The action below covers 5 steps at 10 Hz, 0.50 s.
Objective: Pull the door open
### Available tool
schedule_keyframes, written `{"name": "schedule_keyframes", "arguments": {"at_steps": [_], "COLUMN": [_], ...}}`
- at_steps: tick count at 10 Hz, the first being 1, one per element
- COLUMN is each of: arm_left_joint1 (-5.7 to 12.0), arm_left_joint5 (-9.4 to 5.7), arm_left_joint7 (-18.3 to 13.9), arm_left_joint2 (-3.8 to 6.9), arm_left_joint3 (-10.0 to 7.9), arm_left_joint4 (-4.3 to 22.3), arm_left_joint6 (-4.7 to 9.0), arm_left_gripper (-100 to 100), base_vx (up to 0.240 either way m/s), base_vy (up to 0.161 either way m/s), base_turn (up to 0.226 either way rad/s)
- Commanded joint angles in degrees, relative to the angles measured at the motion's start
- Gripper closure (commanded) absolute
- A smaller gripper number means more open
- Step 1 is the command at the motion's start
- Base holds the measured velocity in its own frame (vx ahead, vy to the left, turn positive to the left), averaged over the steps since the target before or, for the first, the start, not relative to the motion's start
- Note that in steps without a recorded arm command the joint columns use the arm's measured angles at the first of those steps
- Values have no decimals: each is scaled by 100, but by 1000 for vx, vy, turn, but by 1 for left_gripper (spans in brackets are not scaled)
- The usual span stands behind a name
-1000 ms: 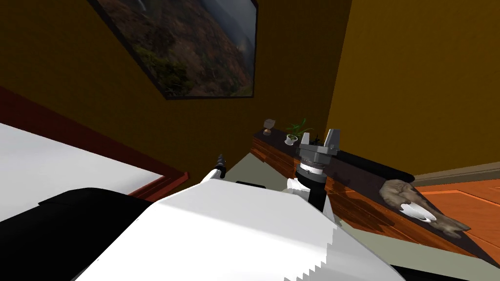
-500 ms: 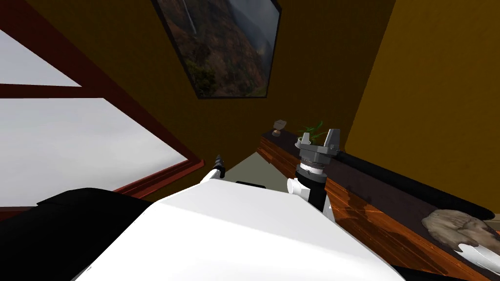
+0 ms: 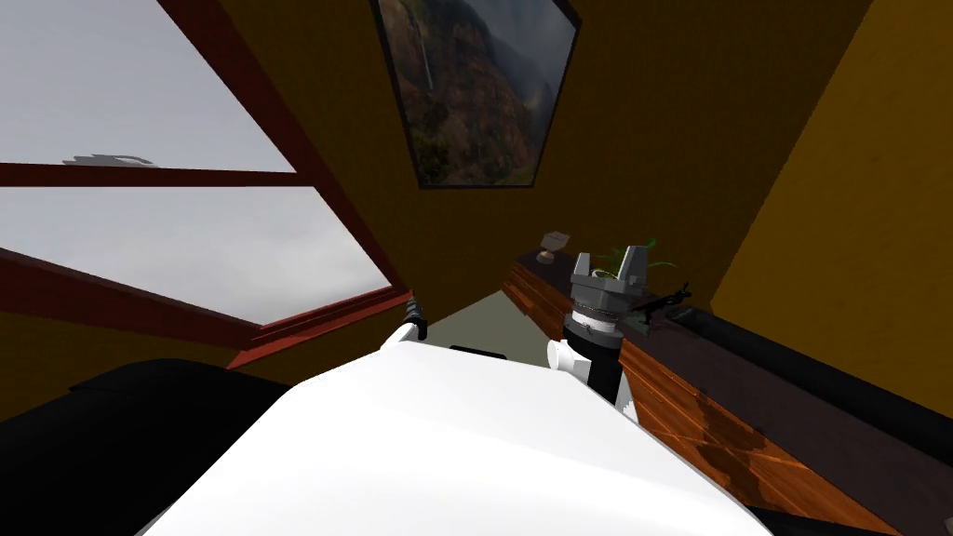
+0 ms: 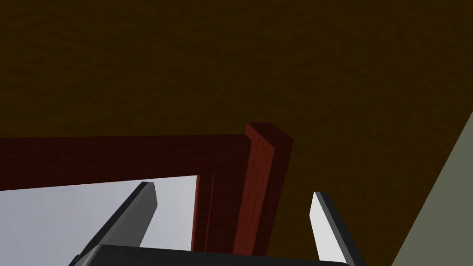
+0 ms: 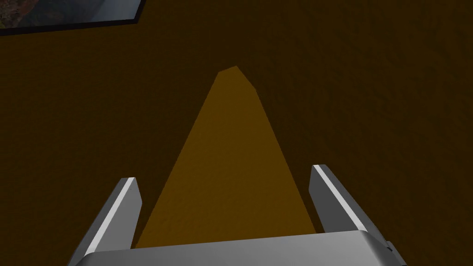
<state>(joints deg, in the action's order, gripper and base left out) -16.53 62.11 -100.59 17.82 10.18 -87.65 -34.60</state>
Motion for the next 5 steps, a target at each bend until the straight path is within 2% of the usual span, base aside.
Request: {"name": "schedule_keyframes", "arguments": {"at_steps": [1,5], "arm_left_joint1": [22,55], "arm_left_joint5": [37,212], "arm_left_joint7": [-110,-418], "arm_left_joint2": [42,130], "arm_left_joint3": [-11,-57], "arm_left_joint4": [44,202], "arm_left_joint6": [-113,-329], "arm_left_gripper": [-100,-100], "base_vx": [-123,-121], "base_vy": [67,51], "base_turn": [284,278]}}
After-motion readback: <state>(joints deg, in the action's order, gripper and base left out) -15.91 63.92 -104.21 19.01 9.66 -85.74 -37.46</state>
